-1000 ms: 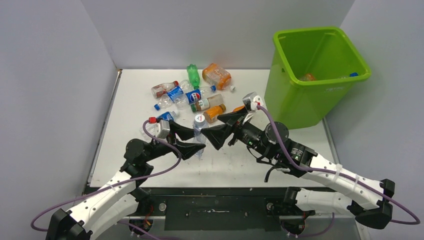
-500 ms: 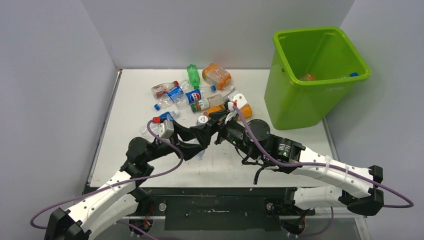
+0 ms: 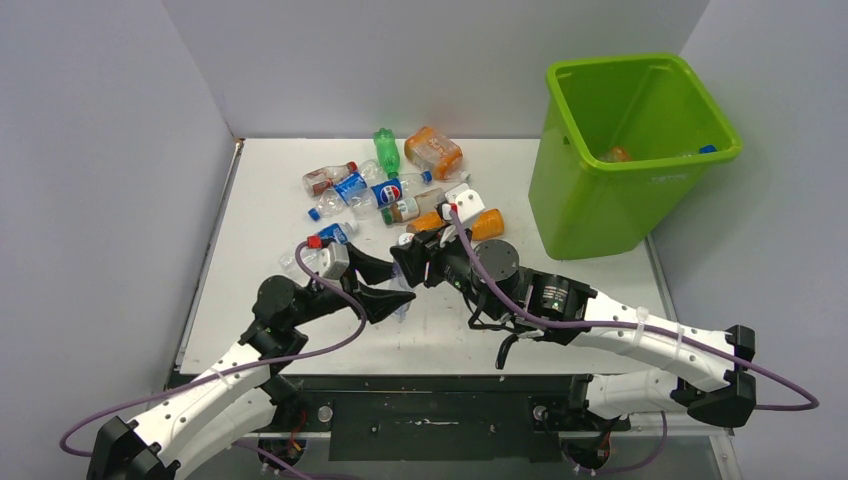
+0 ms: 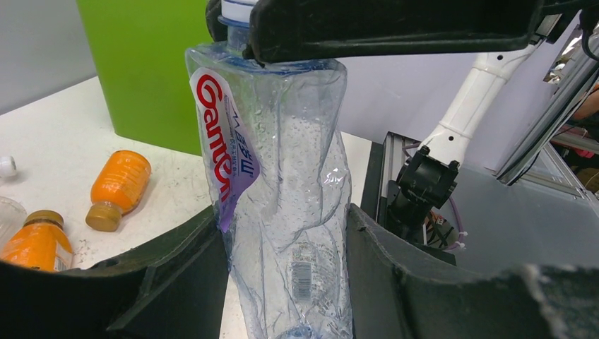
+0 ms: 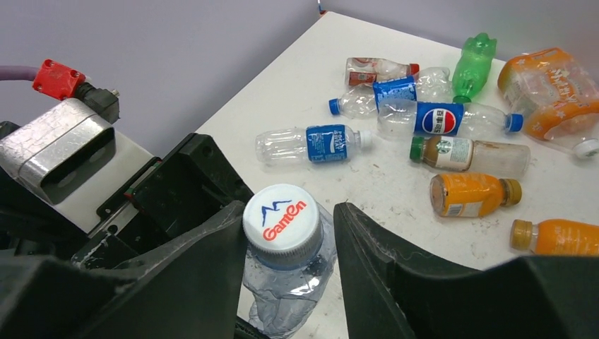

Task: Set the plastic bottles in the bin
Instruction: Pick up the plastic bottle at the center of the board.

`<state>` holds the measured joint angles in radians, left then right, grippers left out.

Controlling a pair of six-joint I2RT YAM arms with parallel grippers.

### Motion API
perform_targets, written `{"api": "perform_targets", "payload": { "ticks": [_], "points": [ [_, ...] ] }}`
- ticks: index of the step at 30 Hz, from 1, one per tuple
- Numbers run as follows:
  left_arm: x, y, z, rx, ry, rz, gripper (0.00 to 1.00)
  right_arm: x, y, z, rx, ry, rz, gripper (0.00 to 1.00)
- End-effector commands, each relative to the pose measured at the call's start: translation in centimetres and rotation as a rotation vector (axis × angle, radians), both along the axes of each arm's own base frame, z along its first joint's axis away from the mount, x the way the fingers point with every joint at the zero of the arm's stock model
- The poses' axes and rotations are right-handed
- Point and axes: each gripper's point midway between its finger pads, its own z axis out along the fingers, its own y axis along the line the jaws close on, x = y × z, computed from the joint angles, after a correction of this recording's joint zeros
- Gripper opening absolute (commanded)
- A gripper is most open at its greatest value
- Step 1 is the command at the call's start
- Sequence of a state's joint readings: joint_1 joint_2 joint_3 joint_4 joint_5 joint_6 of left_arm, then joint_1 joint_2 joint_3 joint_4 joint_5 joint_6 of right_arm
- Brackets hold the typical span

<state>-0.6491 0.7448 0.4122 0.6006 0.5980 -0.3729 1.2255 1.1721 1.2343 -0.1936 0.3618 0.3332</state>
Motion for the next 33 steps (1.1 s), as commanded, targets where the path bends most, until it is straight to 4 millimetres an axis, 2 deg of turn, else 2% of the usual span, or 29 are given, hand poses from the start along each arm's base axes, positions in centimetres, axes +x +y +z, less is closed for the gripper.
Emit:
{"api": "perform_targets", "payload": {
  "ticks": [1, 4, 6, 7, 10, 14, 15, 16, 21, 29, 33],
  "points": [
    [-0.3, 0.1, 3.0, -0.041, -0.078, 0.014, 0.20, 0.2, -0.1, 1.2, 0.062, 0.000, -0.033, 0.44],
    [-0.6, 0.0, 3.0, -0.030, -0.087, 0.012, 0.22, 0.2, 0.2, 0.9, 0.058, 0.009, -0.025, 0.29],
    [-0.6, 0.0, 2.9, -0.032, -0.089, 0.023, 0.28, 0.1, 0.4, 0.3, 0.043, 0.026, -0.023, 0.11],
    [-0.5, 0.1, 2.9, -0.035, -0.085, 0.036, 0.33, 0.0, 0.4, 0.1, 0.042, 0.035, -0.022, 0.06],
    [0.0, 0.3, 2.9, -0.030, -0.074, 0.077, 0.63, -0.6, 0.2, 0.4, 0.077, 0.036, 0.010, 0.05],
    [0.0, 0.6, 3.0, -0.037, -0.088, 0.099, 0.88, -0.9, -0.4, 1.8, 0.103, 0.028, 0.018, 0.05],
    [0.0, 0.7, 3.0, -0.038, -0.093, 0.099, 0.99, -0.9, -0.5, 2.0, 0.102, 0.027, 0.018, 0.05],
    [-0.1, 0.7, 2.9, -0.037, -0.094, 0.098, 0.97, -1.0, -0.6, 2.4, 0.105, 0.025, 0.018, 0.05],
    [0.0, 0.7, 3.0, -0.036, -0.089, 0.108, 0.96, -1.1, -1.6, 3.6, 0.123, 0.017, 0.007, 0.05],
    [0.9, 1.4, 3.2, -0.043, -0.081, 0.180, 0.96, -1.0, -5.0, 9.5, 0.165, -0.066, -0.052, 0.05],
    [1.4, 1.9, 3.3, -0.046, -0.076, 0.219, 0.96, -0.9, -6.6, 11.7, 0.172, -0.092, -0.086, 0.05]
  ]
}}
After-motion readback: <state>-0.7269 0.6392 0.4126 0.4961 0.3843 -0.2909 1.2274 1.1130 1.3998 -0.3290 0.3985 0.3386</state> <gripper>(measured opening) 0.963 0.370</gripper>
